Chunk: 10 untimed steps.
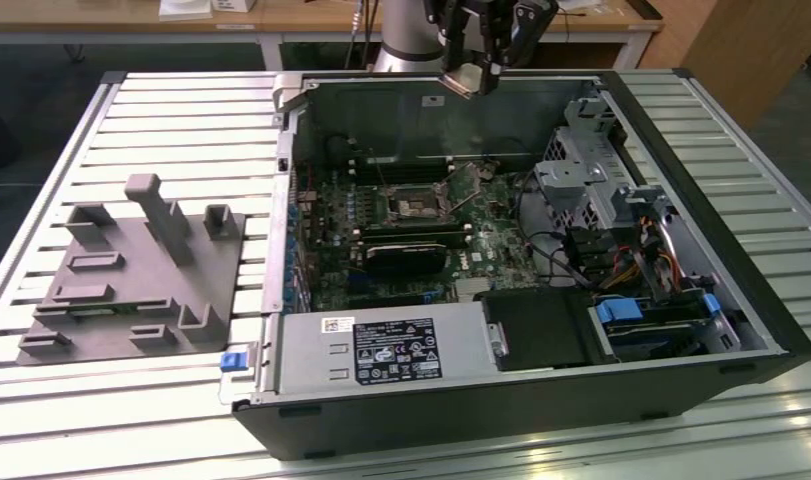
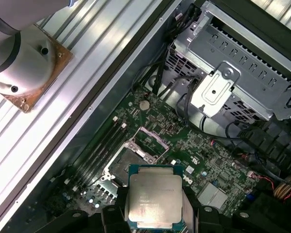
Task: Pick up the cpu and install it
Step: 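Place the cpu into insertion slot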
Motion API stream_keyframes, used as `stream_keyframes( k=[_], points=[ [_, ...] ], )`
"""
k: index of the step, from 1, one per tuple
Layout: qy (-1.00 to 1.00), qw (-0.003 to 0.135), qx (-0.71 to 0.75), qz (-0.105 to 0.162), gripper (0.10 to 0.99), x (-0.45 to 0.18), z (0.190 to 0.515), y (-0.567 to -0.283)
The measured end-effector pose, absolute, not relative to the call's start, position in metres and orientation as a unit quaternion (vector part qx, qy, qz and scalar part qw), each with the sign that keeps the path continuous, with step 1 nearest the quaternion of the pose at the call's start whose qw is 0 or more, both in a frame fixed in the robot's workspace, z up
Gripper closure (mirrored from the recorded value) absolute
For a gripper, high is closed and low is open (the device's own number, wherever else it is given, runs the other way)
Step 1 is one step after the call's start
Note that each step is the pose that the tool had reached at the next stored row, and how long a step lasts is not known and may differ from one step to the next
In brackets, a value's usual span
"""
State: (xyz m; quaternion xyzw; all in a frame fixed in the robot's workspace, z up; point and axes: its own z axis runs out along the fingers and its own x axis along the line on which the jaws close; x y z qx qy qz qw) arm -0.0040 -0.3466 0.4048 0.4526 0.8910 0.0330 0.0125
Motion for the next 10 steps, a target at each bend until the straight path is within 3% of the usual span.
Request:
stream_keyframes(
  k=[10],
  points=[
    [0.889,0.013,0.456,0.033,0.561,-0.004,0.4019,-0.3466]
  ],
)
